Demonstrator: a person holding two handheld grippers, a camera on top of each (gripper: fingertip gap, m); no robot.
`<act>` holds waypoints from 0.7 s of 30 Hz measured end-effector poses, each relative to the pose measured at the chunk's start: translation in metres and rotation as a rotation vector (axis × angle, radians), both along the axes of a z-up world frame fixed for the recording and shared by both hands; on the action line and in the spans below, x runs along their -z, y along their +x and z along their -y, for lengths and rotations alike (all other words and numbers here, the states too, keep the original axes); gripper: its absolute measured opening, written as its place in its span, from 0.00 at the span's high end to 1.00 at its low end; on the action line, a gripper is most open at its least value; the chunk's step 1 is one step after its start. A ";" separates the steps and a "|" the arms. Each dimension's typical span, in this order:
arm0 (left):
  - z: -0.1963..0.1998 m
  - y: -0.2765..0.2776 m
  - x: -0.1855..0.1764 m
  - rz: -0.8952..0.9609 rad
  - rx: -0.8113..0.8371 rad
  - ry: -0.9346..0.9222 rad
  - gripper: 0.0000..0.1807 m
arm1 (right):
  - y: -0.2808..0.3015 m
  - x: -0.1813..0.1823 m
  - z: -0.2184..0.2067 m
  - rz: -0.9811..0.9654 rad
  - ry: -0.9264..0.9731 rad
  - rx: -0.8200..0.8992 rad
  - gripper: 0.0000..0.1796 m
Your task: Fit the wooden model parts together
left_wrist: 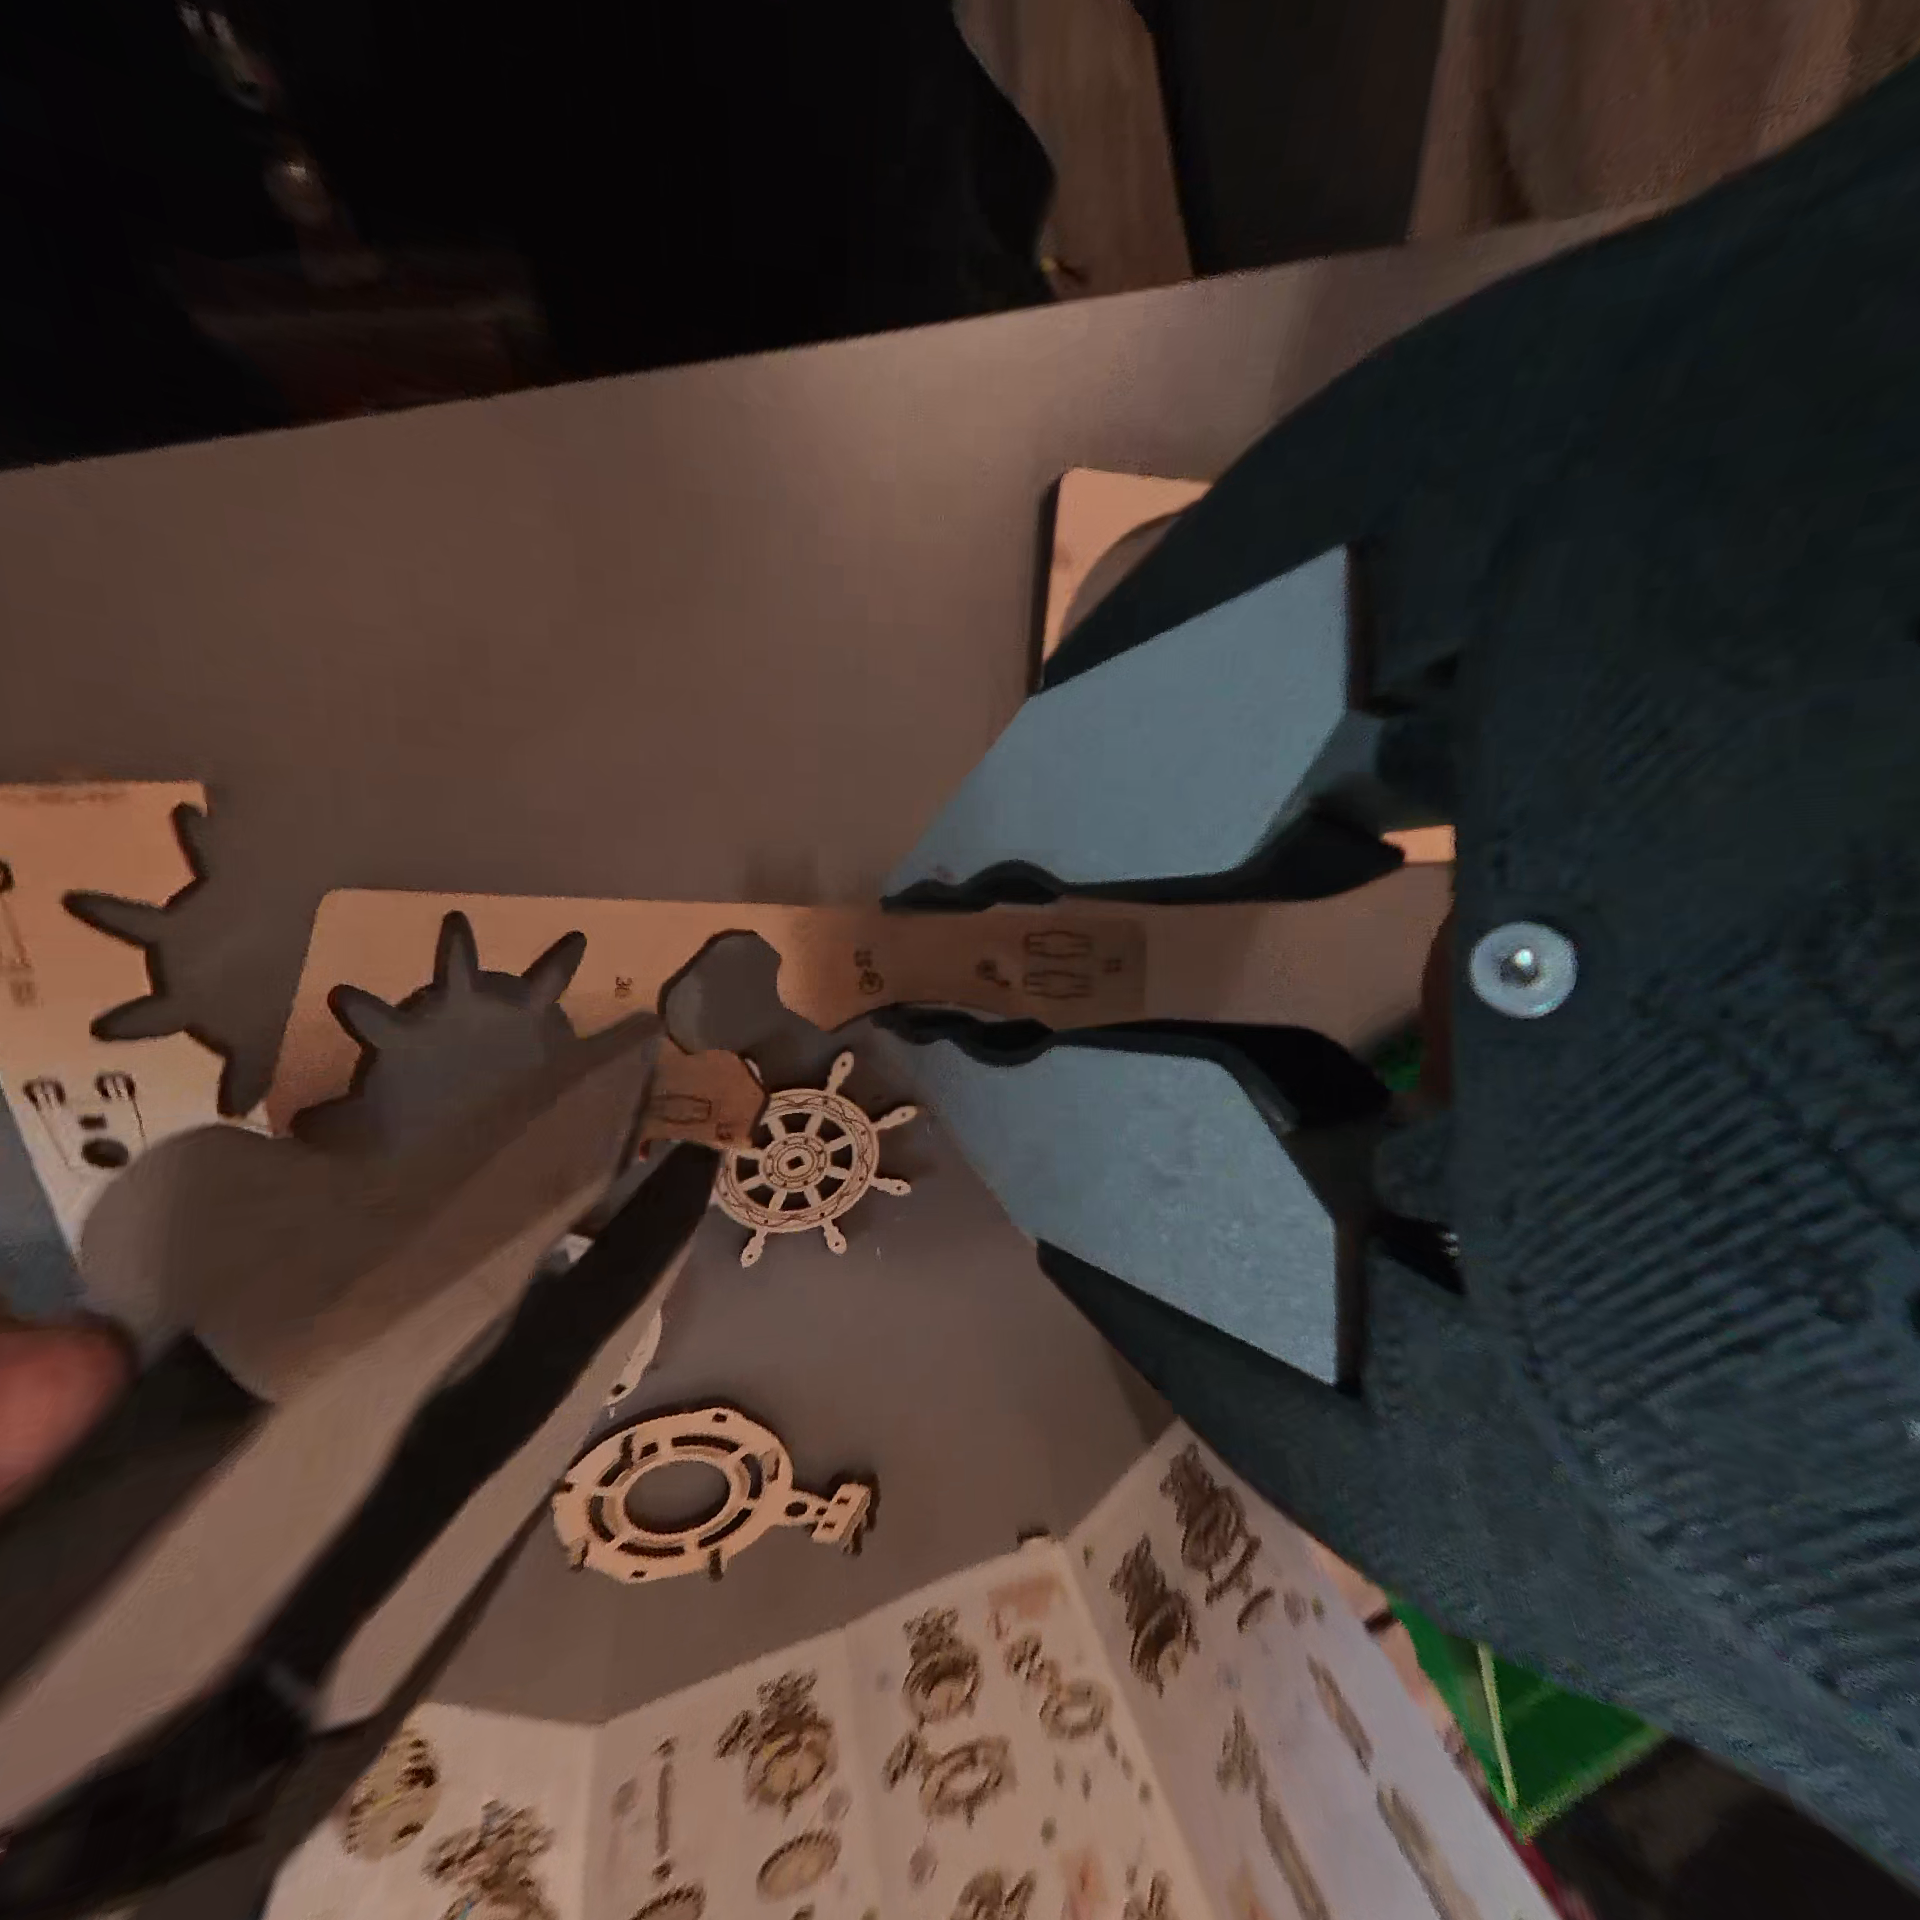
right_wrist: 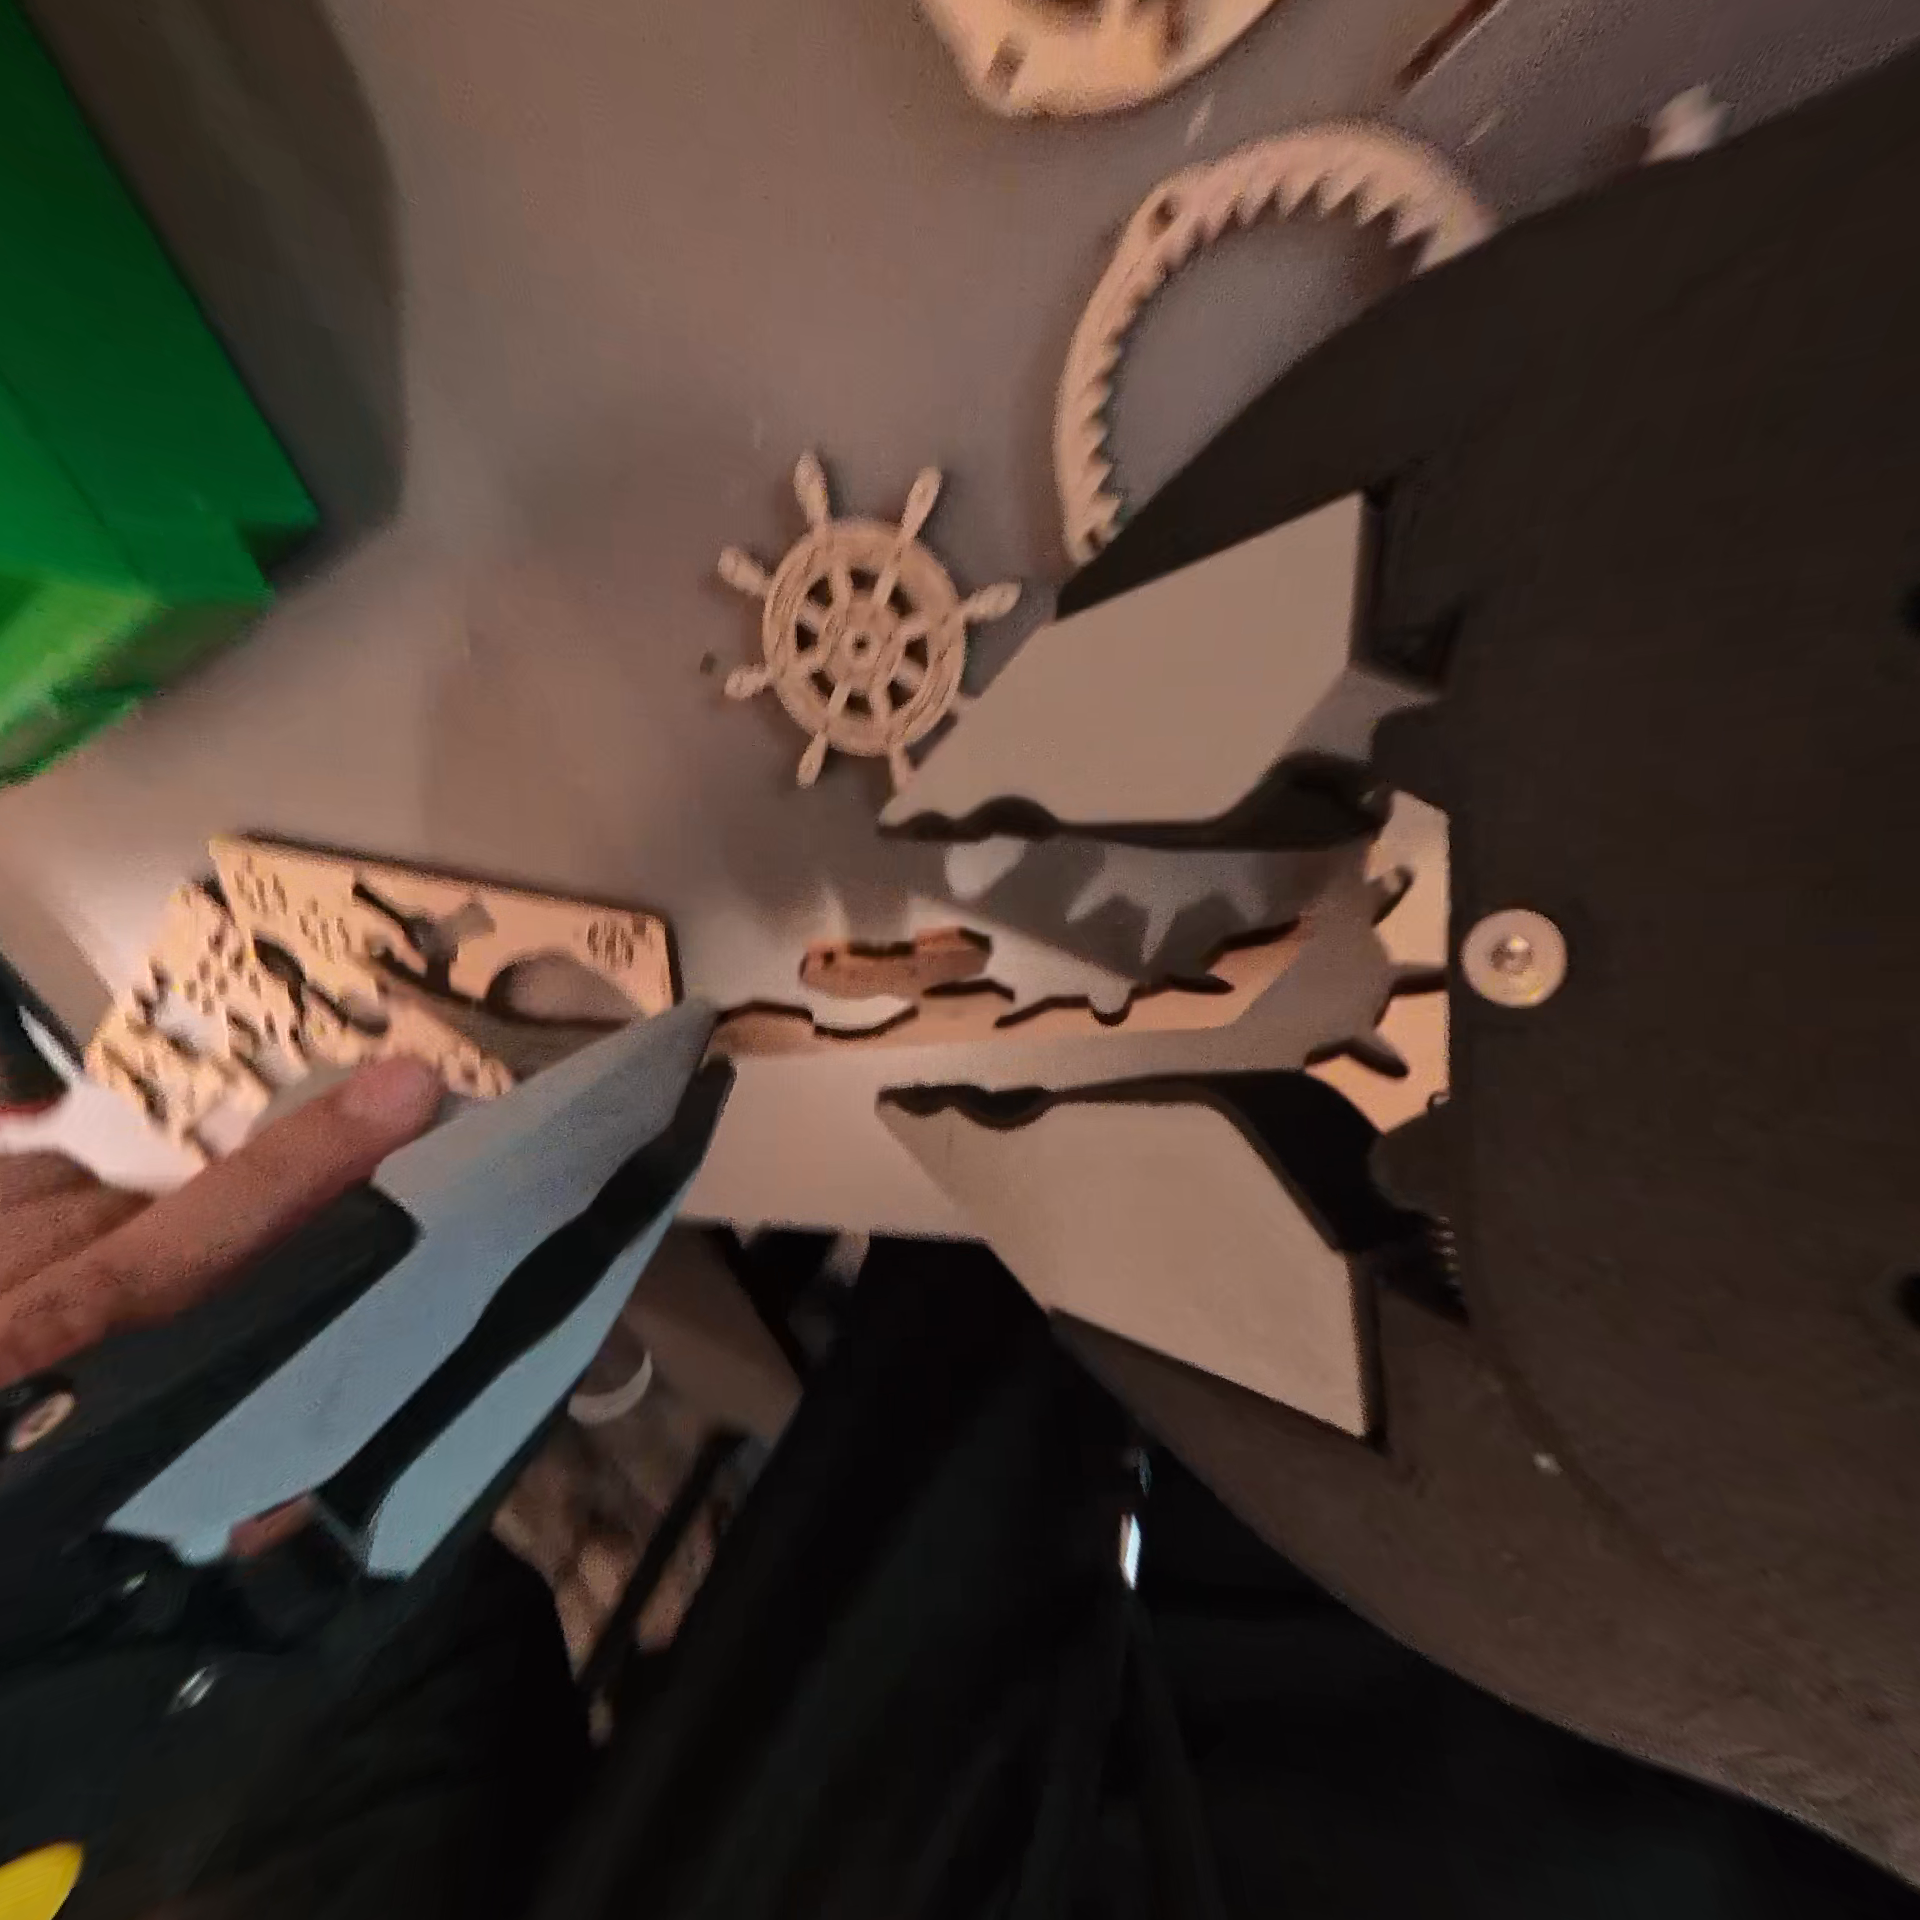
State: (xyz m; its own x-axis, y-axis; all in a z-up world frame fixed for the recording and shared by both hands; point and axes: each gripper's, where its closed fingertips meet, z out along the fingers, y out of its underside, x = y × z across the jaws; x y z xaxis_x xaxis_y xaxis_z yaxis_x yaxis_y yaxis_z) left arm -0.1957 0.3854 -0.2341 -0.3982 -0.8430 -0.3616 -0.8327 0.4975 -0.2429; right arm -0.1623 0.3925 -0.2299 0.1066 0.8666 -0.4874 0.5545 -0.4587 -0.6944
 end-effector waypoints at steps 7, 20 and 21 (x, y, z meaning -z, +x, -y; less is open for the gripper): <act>-0.020 0.005 -0.016 0.131 -0.035 0.141 1.00 | -0.004 -0.004 0.005 -0.067 -0.116 -0.063 1.00; -0.044 0.043 -0.066 0.886 -0.542 -0.654 0.78 | 0.030 -0.092 -0.055 -0.657 -0.122 0.255 1.00; -0.044 0.053 -0.068 0.910 -0.525 -0.711 0.79 | 0.028 -0.092 -0.057 -0.666 -0.125 0.270 1.00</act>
State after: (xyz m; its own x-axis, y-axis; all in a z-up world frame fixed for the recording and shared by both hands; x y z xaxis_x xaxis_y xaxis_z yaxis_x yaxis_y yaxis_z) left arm -0.1431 0.4292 -0.1660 0.1950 -0.9436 0.2676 -0.2821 -0.3153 -0.9061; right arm -0.1342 0.4499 -0.1382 -0.0448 0.7856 -0.6171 -0.1116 -0.6178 -0.7784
